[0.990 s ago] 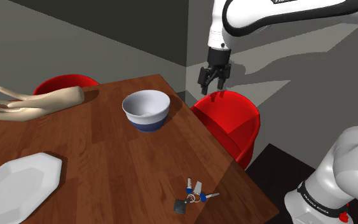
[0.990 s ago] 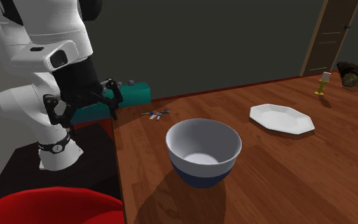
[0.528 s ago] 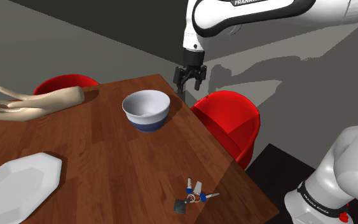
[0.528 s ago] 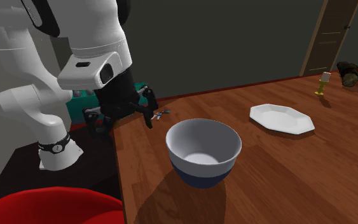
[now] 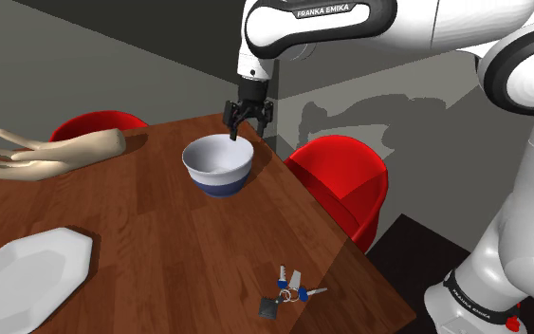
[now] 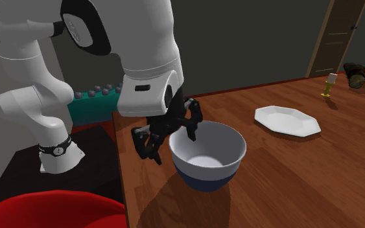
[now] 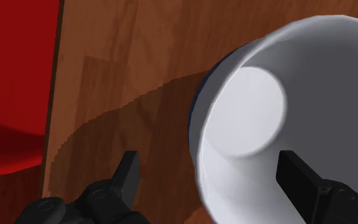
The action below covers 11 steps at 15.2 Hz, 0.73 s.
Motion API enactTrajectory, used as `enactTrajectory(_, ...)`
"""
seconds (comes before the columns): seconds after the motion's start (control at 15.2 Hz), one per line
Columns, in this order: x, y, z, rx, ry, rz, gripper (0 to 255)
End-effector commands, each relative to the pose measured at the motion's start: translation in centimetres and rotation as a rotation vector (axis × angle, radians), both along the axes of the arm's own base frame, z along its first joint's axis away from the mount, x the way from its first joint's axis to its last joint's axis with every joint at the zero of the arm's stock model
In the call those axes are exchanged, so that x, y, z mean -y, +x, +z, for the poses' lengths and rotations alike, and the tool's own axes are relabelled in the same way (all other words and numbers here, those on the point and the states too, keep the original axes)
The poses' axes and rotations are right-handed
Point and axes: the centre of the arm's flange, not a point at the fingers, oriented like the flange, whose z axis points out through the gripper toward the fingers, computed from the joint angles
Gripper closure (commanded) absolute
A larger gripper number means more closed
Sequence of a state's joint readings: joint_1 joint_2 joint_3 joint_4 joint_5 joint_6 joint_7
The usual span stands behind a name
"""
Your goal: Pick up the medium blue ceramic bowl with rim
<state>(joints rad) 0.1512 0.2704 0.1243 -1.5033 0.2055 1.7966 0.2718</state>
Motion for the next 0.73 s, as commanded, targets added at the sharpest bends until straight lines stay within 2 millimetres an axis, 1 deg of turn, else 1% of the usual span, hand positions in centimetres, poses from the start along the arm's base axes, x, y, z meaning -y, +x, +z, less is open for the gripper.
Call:
enactTrajectory(0.0,-0.5,0.7,-0.8,0.0,0.007,0.0,0)
enactTrajectory(0.33,-0.5,0.7,-3.5,0.0,0.007,0.0,0)
enactTrajectory(0.4,-0.5,0.7,-4.3,0.0,0.007,0.0,0)
enactTrajectory(0.53,-0.5,0.7,-4.3,0.0,0.007,0.0,0)
enactTrajectory(0.59,-0.5,0.7,-4.3,0.0,0.007,0.0,255)
enactTrajectory(0.66,-0.5,0.7,-4.3,0.0,0.007,0.0,255)
